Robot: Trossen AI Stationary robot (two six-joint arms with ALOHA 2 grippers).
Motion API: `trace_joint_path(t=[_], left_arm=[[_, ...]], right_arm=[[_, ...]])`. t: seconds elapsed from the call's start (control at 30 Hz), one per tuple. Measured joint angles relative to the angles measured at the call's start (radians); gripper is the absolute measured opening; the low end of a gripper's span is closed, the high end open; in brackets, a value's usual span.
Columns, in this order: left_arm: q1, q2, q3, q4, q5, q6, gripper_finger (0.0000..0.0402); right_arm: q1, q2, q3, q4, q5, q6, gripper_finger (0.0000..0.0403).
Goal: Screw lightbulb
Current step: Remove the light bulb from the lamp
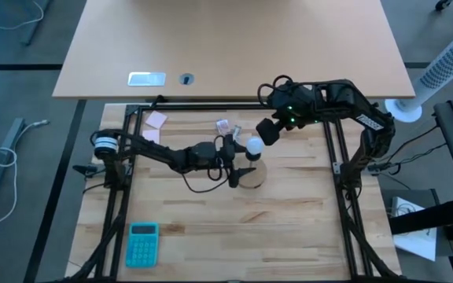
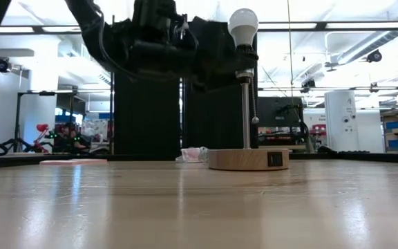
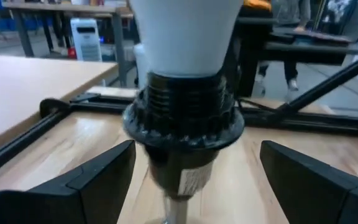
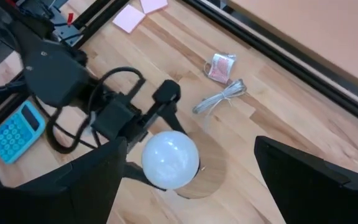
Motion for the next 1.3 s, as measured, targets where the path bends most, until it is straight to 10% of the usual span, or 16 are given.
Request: trace_joint_path(t=[1.3], left_arm=[[0.005,0.071,0.002,0.132,-0.003,-0.038,0.0308]], right_arm=[[-0.026,0.004,0.000,0.000,-0.042,-0.103,0.0348]])
